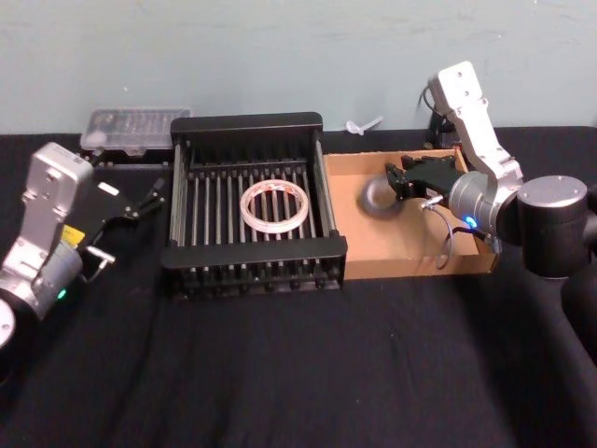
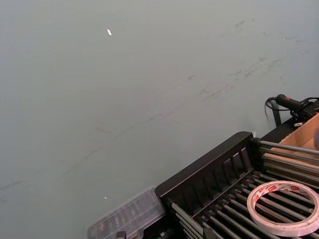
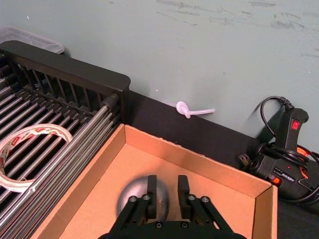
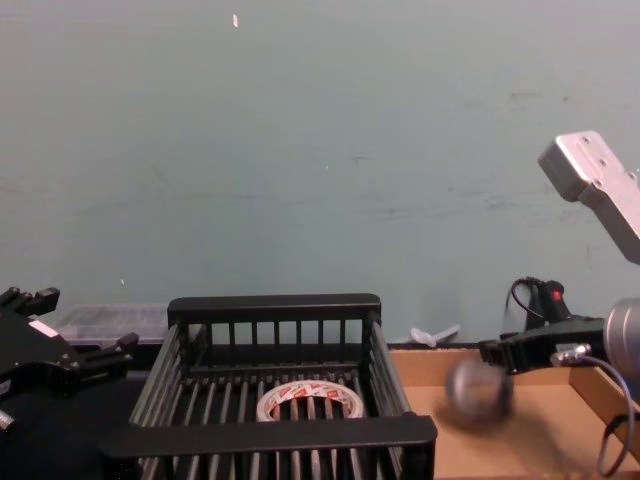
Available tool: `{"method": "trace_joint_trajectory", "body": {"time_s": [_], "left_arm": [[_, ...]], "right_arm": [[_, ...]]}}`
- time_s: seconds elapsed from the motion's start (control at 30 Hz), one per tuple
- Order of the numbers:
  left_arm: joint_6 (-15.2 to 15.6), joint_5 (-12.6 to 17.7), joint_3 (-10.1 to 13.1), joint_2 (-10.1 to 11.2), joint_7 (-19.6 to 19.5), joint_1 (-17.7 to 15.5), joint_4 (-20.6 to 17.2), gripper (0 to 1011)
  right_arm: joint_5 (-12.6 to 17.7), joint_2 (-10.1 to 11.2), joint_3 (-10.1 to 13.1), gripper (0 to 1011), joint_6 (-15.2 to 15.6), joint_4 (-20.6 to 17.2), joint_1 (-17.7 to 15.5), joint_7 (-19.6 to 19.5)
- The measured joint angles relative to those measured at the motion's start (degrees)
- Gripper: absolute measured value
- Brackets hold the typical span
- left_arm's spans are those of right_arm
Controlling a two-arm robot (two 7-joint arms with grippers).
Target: Pick up the white tape and place it into the black box , Pick up the silver tape and place it into the brown box.
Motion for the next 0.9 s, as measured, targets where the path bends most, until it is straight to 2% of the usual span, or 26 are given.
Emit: {"method": "trace_joint_trajectory", "body": {"time_s": [0.37, 0.43, 0.53, 0.57, 0.8, 0.9], "left_arm": [[0.00, 0.00, 0.00, 0.00, 0.00, 0.00, 0.00, 1001], [0.00, 0.00, 0.00, 0.00, 0.00, 0.00, 0.00, 1001], [0.00, 0.00, 0.00, 0.00, 0.00, 0.00, 0.00, 1001], [0.00, 0.00, 0.00, 0.00, 0.00, 0.00, 0.00, 1001], [0.00, 0.00, 0.00, 0.00, 0.00, 0.00, 0.00, 1001], [0.00, 0.00, 0.00, 0.00, 0.00, 0.00, 0.00, 1001]], "right_arm": [[0.15, 0.06, 0.07, 589, -0.06, -0.16, -0.09, 0.07], [0.16, 0.07, 0.07, 624, -0.07, -0.17, -0.10, 0.08], [0.19, 0.08, 0.06, 763, -0.07, -0.20, -0.12, 0.10], [0.19, 0.09, 0.07, 763, -0.07, -0.20, -0.12, 0.10], [0.24, 0.11, 0.06, 971, -0.07, -0.23, -0.15, 0.10], [0.25, 0.11, 0.06, 1002, -0.07, -0.25, -0.16, 0.10]]}}
